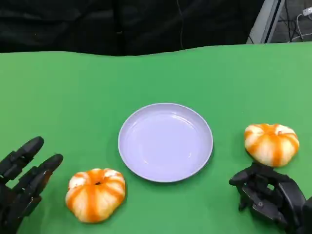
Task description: Grasp the bread from the table and place it into the plate.
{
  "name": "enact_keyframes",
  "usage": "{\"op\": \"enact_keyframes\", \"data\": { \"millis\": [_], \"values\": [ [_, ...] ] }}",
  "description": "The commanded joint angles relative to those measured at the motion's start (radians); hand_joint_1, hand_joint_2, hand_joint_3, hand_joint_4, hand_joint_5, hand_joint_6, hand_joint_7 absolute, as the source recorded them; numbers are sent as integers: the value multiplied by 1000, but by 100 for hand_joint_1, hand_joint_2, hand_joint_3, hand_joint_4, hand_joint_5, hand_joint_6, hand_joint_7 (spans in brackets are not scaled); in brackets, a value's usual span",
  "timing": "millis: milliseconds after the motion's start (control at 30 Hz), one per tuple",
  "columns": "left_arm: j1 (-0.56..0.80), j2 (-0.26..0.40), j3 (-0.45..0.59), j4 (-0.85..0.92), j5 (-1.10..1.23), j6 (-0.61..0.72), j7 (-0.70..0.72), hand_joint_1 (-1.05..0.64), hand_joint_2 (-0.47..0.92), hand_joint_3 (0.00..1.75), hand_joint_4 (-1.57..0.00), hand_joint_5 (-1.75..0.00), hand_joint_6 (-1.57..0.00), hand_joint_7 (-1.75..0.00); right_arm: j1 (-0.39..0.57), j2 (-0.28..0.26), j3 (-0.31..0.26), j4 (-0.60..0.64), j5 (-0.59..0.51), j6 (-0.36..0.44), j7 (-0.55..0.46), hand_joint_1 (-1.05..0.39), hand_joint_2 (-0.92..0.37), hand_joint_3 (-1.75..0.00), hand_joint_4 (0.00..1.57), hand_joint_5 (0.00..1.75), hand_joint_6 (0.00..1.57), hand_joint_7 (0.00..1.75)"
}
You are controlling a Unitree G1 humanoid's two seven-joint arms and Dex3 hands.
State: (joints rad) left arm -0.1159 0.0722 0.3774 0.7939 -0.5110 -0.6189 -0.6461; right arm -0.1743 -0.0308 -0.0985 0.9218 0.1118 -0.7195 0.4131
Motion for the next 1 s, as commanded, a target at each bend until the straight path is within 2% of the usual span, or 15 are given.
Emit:
{"op": "enact_keyframes", "data": {
  "millis": [33, 267, 333, 467, 567, 1000],
  "values": [
    [16, 21, -2, -5, 27, -38, -34, -61, 92, 21, -56, -1, -52, 0, 5, -19, -4, 6, 0, 8, -6, -27, -92, -45, 64, 175, 72, 111],
    [18, 23, -8, -4, 63, -68, -30, -65, 92, 23, -52, 0, -48, 0, 6, -18, -4, 3, -1, 9, -7, -27, -92, -45, 64, 175, 72, 111],
    [23, 27, -22, -8, 95, -95, -23, -71, 92, 23, -45, 0, -42, 0, 7, -18, -2, 1, -3, 6, -10, -26, -92, -45, 65, 175, 73, 112],
    [23, 27, -23, -4, 108, -108, -19, -73, 92, 23, -43, 0, -40, 0, 7, -18, -2, 0, -4, 6, -11, -26, -92, -45, 65, 175, 73, 112],
    [28, 52, -59, 6, 206, -212, -3, -74, 92, 25, -36, 0, -33, 0, 6, -19, -5, 3, 4, 10, 1, -27, -92, -45, 65, 175, 72, 112],
    [34, 74, -109, 11, 297, -275, 72, -78, 92, 19, -35, 0, -34, -1, 7, -19, -6, 2, 4, 13, 2, -27, -92, -45, 65, 175, 73, 110]
  ]
}}
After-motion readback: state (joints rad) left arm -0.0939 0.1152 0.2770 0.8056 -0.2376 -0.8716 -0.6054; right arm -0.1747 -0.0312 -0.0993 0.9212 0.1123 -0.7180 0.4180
